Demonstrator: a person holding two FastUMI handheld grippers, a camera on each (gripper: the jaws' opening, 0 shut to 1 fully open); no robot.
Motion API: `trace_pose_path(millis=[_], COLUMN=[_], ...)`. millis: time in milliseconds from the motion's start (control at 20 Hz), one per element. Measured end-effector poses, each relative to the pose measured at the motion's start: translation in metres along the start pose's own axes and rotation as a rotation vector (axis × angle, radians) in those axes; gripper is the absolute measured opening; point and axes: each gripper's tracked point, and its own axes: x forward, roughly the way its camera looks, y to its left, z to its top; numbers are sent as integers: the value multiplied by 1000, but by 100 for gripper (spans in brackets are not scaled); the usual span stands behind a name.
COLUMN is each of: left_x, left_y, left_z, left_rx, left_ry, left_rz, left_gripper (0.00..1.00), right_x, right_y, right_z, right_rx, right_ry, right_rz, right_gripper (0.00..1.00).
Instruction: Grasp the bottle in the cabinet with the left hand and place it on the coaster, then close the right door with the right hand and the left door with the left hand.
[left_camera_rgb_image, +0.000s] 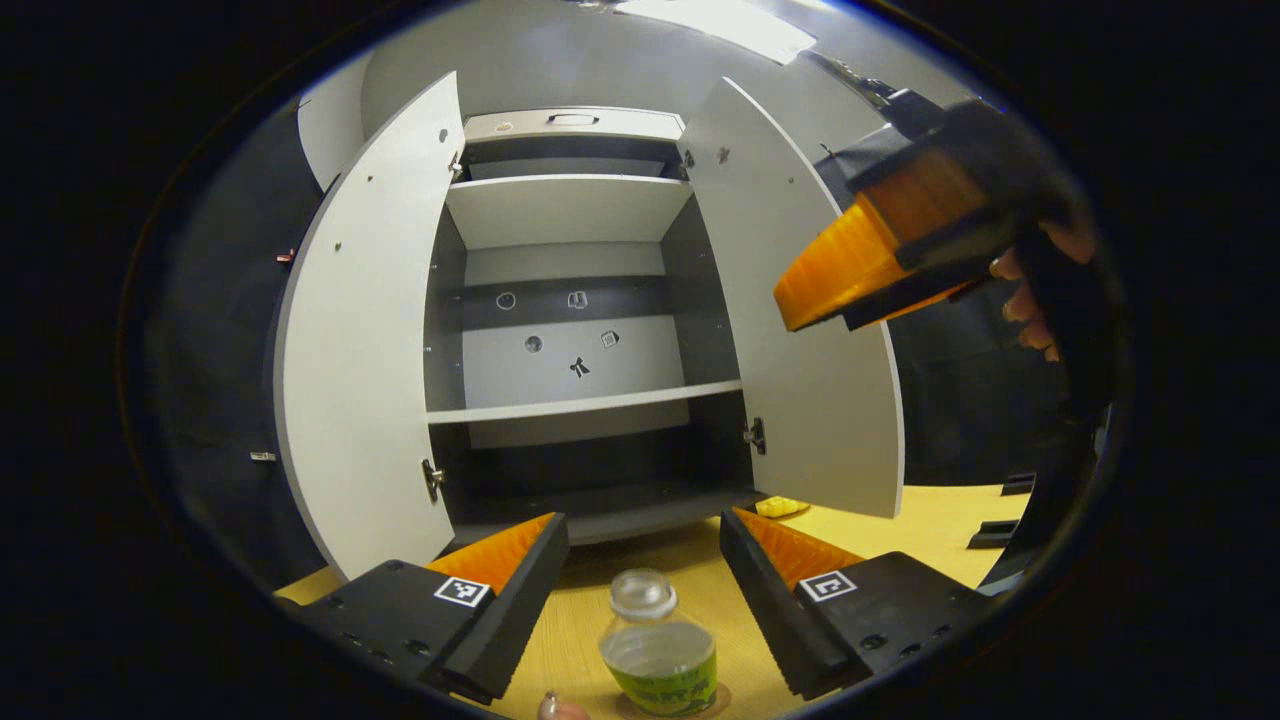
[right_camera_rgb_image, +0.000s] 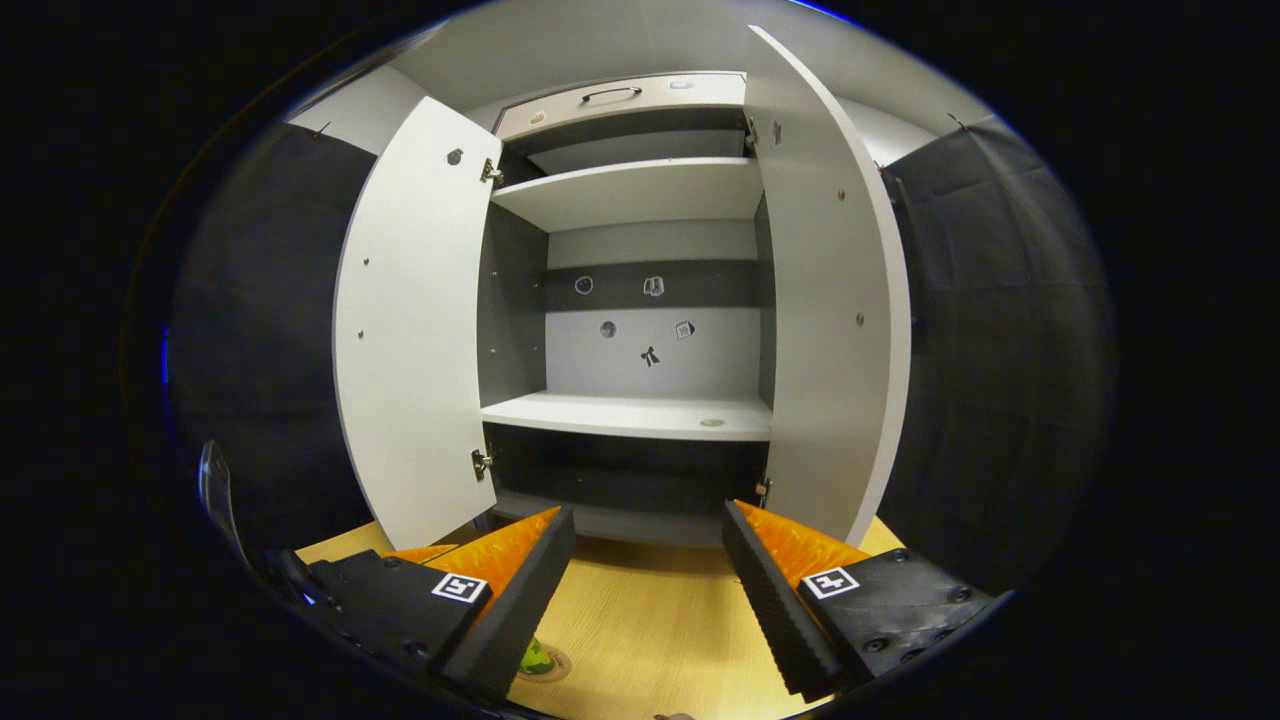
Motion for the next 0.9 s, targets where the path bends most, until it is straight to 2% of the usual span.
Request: trace_pose_path(millis=[200, 300, 550, 700, 800, 900], left_x=[1, 0, -20, -40, -55, -72], left_y=[13, 32, 84, 114, 136, 165], left_z=[82, 122, 190, 205, 210, 210], left_rx=[-123, -151, -159, -212, -233, -217], left_ry=[27, 42, 44, 43, 42, 50], left_rz=[-72, -103, -121, -92, -55, 15], left_gripper=[96, 96, 97, 96, 96, 96], right_x=[-15, -21, -34, -32, -25, -10], right_y=[-28, -46, -131, -173, -182, -184], right_z=[60, 86, 125, 135, 145, 142], right_rx=[-41, -56, -28, 9, 32, 27], right_ry=[-60, -77, -138, -153, -189, -166], right_rz=[-66, -109, -319, -402, -389, -356], right_gripper=[98, 98, 98, 98, 98, 98])
